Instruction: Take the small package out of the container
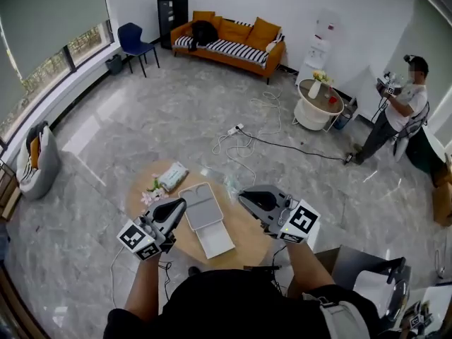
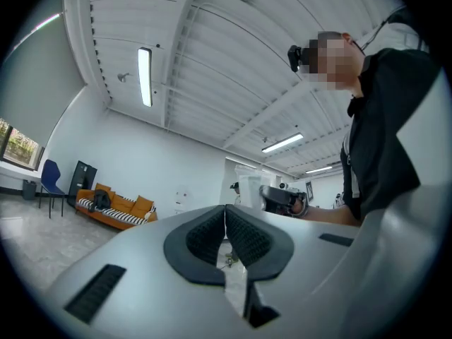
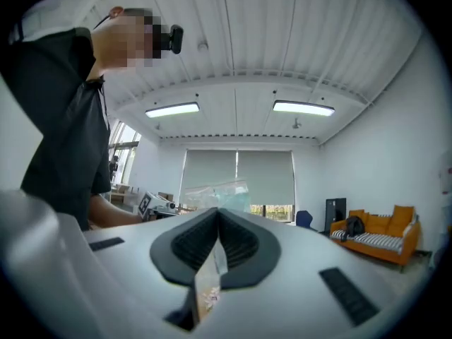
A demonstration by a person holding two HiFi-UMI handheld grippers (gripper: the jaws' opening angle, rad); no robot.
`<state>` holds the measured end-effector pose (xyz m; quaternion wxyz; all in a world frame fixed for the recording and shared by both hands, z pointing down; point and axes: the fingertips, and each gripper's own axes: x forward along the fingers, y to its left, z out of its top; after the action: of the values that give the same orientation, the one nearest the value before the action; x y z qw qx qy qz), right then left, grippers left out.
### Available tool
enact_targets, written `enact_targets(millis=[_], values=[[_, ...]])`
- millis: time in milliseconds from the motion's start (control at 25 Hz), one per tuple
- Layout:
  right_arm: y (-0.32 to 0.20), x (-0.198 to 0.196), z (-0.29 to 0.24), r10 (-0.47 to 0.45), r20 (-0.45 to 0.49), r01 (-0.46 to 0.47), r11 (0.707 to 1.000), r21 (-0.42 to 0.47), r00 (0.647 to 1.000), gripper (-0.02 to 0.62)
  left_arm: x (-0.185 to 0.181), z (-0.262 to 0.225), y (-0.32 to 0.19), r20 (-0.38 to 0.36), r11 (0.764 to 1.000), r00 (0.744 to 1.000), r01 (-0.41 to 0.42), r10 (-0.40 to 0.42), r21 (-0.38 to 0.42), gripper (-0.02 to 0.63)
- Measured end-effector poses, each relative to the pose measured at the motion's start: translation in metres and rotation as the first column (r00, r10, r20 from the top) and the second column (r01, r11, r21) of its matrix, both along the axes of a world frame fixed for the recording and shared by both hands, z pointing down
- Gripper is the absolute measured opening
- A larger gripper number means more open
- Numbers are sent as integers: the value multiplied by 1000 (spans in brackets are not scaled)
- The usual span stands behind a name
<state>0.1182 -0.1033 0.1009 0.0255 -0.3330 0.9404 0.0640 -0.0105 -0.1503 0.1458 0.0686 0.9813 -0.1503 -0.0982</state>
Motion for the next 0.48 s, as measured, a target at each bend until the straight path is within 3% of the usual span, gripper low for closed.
enact_targets(millis=[280,480], values=[[34,29,14,17,113,-10,998,-60,994,15,15,-25,16,-55,996,995,-85,87,32,18],[42,40,26,22,156,-7,995,-95,988,15,29,-17,20,-30,989,989,-142,143,36,17]])
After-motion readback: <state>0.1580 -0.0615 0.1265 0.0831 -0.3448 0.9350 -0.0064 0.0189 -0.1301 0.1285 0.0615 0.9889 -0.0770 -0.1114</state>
